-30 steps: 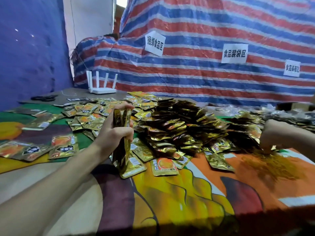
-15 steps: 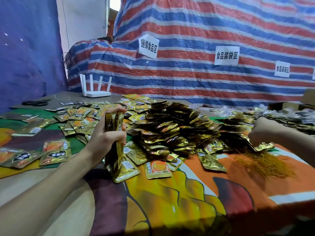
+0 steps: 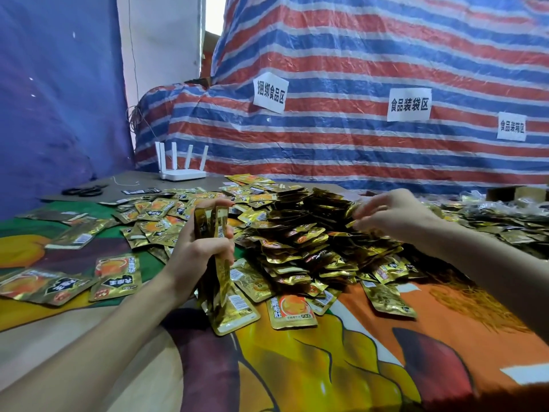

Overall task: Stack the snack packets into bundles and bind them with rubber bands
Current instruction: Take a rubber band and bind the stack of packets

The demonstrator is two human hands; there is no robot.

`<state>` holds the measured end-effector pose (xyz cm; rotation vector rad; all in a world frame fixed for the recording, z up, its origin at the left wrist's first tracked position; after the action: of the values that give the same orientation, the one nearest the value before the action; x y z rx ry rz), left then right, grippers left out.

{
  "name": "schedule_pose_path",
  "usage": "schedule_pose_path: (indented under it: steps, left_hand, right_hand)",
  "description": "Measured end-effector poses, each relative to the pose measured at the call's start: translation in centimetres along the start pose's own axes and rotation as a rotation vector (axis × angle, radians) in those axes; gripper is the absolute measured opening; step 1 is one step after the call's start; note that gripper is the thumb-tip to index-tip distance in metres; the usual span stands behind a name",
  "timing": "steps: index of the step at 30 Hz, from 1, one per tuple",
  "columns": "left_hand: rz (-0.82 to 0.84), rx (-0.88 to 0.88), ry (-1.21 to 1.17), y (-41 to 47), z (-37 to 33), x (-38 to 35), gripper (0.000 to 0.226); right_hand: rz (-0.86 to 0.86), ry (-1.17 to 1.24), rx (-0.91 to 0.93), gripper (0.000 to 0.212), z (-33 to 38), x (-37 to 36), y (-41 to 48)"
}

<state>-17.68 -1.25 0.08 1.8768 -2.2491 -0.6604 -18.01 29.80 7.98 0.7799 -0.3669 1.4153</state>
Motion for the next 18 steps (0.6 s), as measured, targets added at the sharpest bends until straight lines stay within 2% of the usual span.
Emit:
schedule_pose_path:
  steps: [5,9,11,15,18]
  left_hand:
    - [-0.034,0.092,-0.166,-0.1,0.3,0.0,0.074]
    - [-0.111,0.281,-0.145,-0.9,1.3,1.0,0.052]
    - [-0.163,0.298,-0.101,-1.2,1.0,1.8,0.049]
    - [-0.209,0.271,-0.025,-1.1,0.7,3.0,0.021]
    - [-0.211,0.293,-0.019,-0.7,1.6,3.3,0.020]
  right_hand:
    - [0.134,0.371,0.193,0.015,6.9,-9.4,-0.8]
    - [0.078,0.579,0.242,0.015,10.2,-15.0,0.3]
    - [0.012,0.655,0.274,0.013,10.4,-17.2,0.6]
    - [-0.177,0.600,0.412,0.012,10.0,-17.9,0.5]
    - [-0.235,0.463,0.487,0.015,10.0,-17.6,0.0]
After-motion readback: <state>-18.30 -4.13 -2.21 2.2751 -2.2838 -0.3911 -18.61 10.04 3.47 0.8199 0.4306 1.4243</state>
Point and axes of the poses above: each hand's wrist, its own y-axis towards the middle knuckle, its own x-axis out of the back of the hand, z = x × y, the point moved 10 cm from there along y, towards the middle knuckle, and after that the axes turned 3 degrees about x, right-handed, at the moved point
